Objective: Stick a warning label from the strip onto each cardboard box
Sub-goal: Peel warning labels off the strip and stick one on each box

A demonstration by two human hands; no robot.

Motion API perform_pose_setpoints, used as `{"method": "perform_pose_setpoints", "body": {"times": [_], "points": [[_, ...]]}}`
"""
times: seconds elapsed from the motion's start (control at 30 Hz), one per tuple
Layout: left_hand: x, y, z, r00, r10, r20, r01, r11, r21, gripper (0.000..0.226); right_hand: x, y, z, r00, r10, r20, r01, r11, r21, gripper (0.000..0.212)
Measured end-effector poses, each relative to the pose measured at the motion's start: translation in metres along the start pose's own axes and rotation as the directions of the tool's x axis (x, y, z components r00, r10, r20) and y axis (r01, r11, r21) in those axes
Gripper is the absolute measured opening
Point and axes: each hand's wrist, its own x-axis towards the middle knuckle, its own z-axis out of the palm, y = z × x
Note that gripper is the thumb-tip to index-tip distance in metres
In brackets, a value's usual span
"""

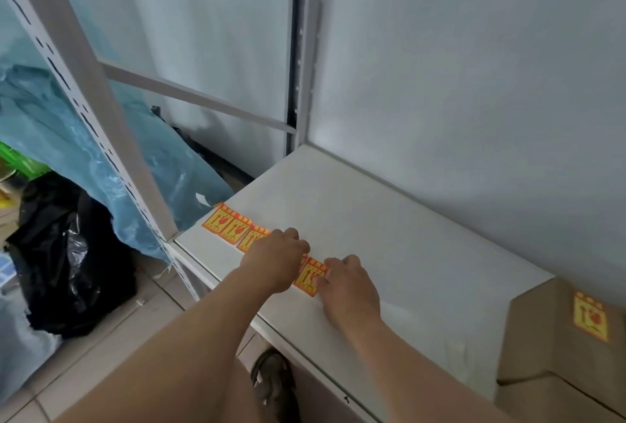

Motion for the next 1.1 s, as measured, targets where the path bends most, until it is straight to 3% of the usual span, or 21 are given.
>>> {"method": "perform_pose_setpoints", "body": {"times": [0.27,0.6,0.8,1.1], "points": [[-0.008,-0.007,0.022,0.994,-0.004,-0.11,-0.006,0.996,-0.091,0.043,-0.004,-0.001,0.005,0.99,-0.023,-0.14,0.02,1.0,-0.024,0.026],[-0.009,-0.005,0.024,0.992,-0.035,-0.121,0.016,0.987,-0.159,0.043,0.009,-0.01,-0.004,0.998,0.02,-0.062,-0.024,0.997,-0.071,0.021],[-0.008,-0.006,0.024,0.995,-0.048,-0.093,0.031,0.984,-0.177,0.044,0.004,-0.011,0.0,0.995,-0.061,-0.083,0.05,0.991,-0.121,0.031],[-0.009,-0.006,0.024,0.996,-0.054,-0.076,0.036,0.976,-0.213,0.043,0.0,-0.003,0.004,0.978,-0.15,-0.148,0.133,0.984,-0.12,0.017]]}}
